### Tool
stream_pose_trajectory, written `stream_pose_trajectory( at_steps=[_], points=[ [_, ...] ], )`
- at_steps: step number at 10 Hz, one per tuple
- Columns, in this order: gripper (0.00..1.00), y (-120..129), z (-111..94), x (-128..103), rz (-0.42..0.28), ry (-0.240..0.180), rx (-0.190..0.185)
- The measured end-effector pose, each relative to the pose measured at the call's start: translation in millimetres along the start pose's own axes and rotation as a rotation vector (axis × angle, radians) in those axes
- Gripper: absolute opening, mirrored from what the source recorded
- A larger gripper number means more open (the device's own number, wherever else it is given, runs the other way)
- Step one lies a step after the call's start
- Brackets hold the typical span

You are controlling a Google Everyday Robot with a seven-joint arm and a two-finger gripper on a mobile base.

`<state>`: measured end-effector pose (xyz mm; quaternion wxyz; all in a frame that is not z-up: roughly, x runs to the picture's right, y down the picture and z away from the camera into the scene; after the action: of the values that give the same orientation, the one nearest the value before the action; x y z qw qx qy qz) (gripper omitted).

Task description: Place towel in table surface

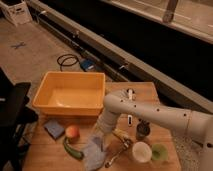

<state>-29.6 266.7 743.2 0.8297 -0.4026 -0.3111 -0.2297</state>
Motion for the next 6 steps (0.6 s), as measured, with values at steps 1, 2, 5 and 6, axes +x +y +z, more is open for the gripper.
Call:
stream_pose_trajectory(
  at_steps=[1,2,5,6],
  points=[
    [0.65,-0.2,4.6,-1.3,-0.004,-0.011,-0.004],
    [0.65,0.7,12.8,-1.5,-0.007,-0.028,-0.010],
    [0.65,2.8,30.7,3.6,-0.002,-0.059,-0.025],
    [0.65,2.6,38.2,6.0,0.001,-0.071,-0.029]
  ],
)
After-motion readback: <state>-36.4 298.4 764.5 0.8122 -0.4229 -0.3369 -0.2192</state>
